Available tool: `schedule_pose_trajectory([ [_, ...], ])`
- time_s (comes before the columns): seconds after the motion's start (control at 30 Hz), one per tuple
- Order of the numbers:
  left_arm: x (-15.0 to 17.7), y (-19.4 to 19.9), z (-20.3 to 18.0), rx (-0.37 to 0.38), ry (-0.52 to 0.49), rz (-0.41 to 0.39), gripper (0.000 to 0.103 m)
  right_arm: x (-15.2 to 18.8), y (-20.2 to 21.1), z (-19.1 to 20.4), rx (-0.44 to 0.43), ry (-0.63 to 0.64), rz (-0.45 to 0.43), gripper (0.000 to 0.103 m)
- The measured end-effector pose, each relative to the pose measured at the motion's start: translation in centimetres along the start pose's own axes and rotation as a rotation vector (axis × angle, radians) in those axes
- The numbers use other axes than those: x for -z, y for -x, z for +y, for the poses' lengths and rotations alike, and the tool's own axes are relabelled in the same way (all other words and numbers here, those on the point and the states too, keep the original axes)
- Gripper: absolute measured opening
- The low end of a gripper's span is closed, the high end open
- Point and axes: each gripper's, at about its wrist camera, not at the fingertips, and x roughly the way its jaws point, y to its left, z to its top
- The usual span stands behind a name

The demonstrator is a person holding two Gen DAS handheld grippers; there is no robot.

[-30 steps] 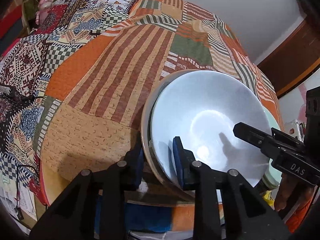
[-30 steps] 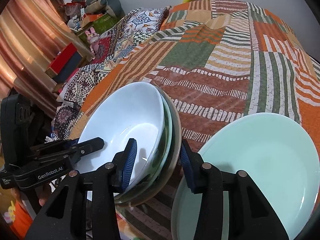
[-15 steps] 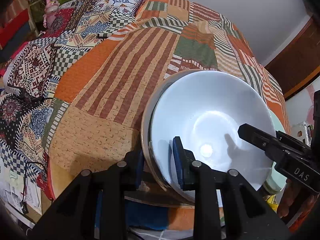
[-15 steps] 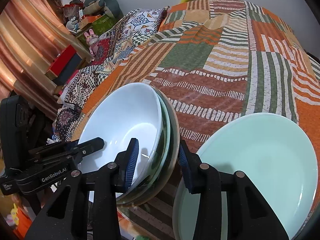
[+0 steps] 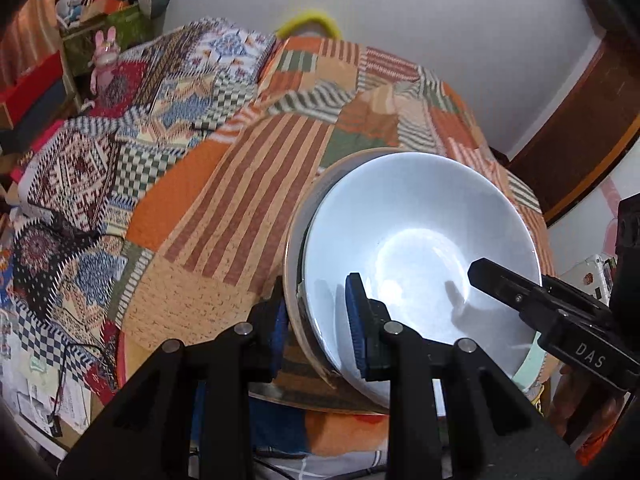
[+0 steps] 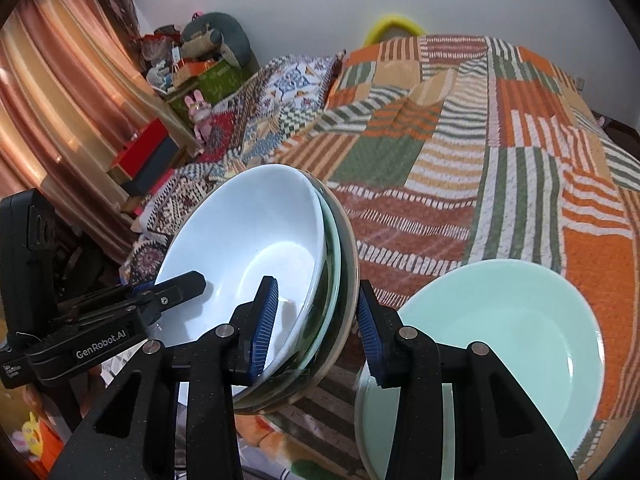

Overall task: Organize plates and bowls
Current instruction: 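Lower the white bowl into the pale green bowl with the right gripper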

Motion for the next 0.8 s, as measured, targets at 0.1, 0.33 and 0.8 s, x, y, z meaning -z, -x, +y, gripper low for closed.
schedule_pose_trajectory([
  [0.1, -0.2, 1.0, -1.1, 0.010, -0.019, -0.019, 0.027, -0.1, 1.3, -0.1, 0.001, -0.003, -0.027, 0.036],
  [0.33, -0.1, 2.5, -4.0, 0.038, -0.073, -0.044, 0.027, 0.1, 4.1, -1.1, 0.016, -0.025, -0.083, 0.036],
  [0.8, 1.1, 2.1, -10.1, 0.090, -0.183, -0.012, 0.027, 2.2, 8.6, -4.8, 0.085, -0.103, -0.143, 0.036],
])
